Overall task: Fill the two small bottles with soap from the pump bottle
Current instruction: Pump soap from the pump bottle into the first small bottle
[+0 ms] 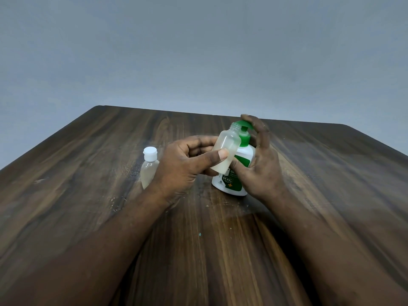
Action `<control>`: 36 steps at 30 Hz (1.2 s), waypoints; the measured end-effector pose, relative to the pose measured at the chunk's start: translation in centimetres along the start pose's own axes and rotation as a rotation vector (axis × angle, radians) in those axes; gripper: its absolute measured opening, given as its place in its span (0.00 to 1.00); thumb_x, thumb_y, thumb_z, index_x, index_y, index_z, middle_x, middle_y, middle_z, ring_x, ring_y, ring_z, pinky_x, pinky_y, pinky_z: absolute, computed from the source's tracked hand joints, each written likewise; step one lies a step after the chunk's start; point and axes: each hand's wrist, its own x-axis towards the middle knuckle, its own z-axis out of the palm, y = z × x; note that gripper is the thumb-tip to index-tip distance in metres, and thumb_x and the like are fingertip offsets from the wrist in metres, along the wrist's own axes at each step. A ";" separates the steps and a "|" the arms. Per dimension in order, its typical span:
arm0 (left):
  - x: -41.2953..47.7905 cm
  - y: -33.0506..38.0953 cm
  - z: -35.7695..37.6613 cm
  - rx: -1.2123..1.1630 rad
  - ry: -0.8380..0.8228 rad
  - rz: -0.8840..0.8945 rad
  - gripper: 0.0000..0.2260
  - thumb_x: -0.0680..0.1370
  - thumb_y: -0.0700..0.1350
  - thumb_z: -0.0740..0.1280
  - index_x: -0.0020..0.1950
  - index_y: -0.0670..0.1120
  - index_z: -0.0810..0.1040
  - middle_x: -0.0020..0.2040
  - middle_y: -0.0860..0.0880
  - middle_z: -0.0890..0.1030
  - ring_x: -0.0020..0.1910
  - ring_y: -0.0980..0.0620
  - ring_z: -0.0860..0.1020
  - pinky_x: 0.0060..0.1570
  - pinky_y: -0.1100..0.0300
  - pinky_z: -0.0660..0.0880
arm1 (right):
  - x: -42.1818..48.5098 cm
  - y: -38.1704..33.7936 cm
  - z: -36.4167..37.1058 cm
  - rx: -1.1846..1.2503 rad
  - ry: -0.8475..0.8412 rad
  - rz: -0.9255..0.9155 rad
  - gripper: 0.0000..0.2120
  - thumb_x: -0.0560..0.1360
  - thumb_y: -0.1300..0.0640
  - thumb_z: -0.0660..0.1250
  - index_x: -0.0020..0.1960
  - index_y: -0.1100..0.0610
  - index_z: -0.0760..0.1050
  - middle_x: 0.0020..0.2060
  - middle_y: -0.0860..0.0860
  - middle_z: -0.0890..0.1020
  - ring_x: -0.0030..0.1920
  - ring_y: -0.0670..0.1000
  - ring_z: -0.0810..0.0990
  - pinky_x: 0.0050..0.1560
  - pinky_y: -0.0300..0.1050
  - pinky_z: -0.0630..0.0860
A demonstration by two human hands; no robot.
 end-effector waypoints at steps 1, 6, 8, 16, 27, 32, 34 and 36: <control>0.0 0.0 0.0 0.002 0.002 0.002 0.19 0.72 0.47 0.76 0.62 0.43 0.84 0.50 0.44 0.89 0.49 0.46 0.88 0.43 0.57 0.84 | 0.0 0.0 0.0 -0.003 -0.002 -0.003 0.42 0.73 0.57 0.80 0.79 0.43 0.61 0.64 0.46 0.80 0.64 0.44 0.81 0.60 0.47 0.82; 0.0 0.1 0.0 0.015 0.003 0.008 0.20 0.72 0.48 0.76 0.62 0.43 0.83 0.50 0.45 0.89 0.49 0.47 0.88 0.42 0.58 0.84 | 0.2 0.0 0.1 -0.012 0.009 -0.009 0.43 0.73 0.56 0.81 0.79 0.42 0.60 0.65 0.47 0.80 0.64 0.44 0.81 0.60 0.45 0.81; 0.0 0.1 0.0 0.016 0.001 0.010 0.20 0.72 0.48 0.76 0.62 0.43 0.83 0.51 0.45 0.89 0.49 0.47 0.88 0.42 0.58 0.84 | 0.2 0.0 0.1 -0.008 0.007 -0.014 0.43 0.73 0.56 0.81 0.79 0.42 0.60 0.66 0.47 0.80 0.64 0.45 0.81 0.60 0.46 0.82; 0.0 -0.1 -0.2 0.030 0.001 0.006 0.20 0.71 0.48 0.76 0.62 0.43 0.84 0.51 0.45 0.89 0.50 0.47 0.88 0.44 0.57 0.84 | 0.2 0.1 0.1 0.019 0.028 -0.024 0.36 0.73 0.48 0.78 0.75 0.44 0.64 0.62 0.47 0.82 0.62 0.48 0.83 0.57 0.58 0.83; 0.0 0.2 0.0 0.009 0.025 0.013 0.18 0.72 0.46 0.75 0.61 0.43 0.83 0.50 0.45 0.89 0.48 0.47 0.88 0.40 0.59 0.84 | 0.0 -0.3 0.0 -0.017 0.004 -0.003 0.42 0.74 0.54 0.81 0.81 0.46 0.62 0.65 0.38 0.79 0.63 0.43 0.82 0.60 0.48 0.82; 0.0 0.2 0.1 -0.001 0.017 0.012 0.17 0.72 0.45 0.76 0.59 0.45 0.84 0.49 0.45 0.89 0.48 0.47 0.88 0.41 0.59 0.84 | 0.2 -0.4 -0.1 0.012 0.011 -0.021 0.39 0.73 0.57 0.81 0.77 0.46 0.64 0.62 0.33 0.79 0.60 0.42 0.83 0.56 0.42 0.82; 0.0 0.2 0.1 0.006 0.009 0.006 0.16 0.71 0.45 0.76 0.59 0.45 0.84 0.49 0.45 0.89 0.47 0.48 0.88 0.41 0.59 0.83 | 0.3 -0.2 0.0 -0.004 0.012 -0.035 0.37 0.73 0.59 0.81 0.74 0.45 0.65 0.60 0.29 0.78 0.59 0.40 0.82 0.55 0.41 0.81; -0.1 0.1 0.1 0.020 0.003 0.003 0.16 0.71 0.45 0.76 0.59 0.45 0.84 0.49 0.45 0.89 0.48 0.48 0.88 0.42 0.59 0.83 | 0.3 -0.1 0.0 -0.016 0.012 -0.029 0.37 0.73 0.58 0.80 0.74 0.43 0.65 0.59 0.27 0.77 0.59 0.38 0.81 0.55 0.37 0.80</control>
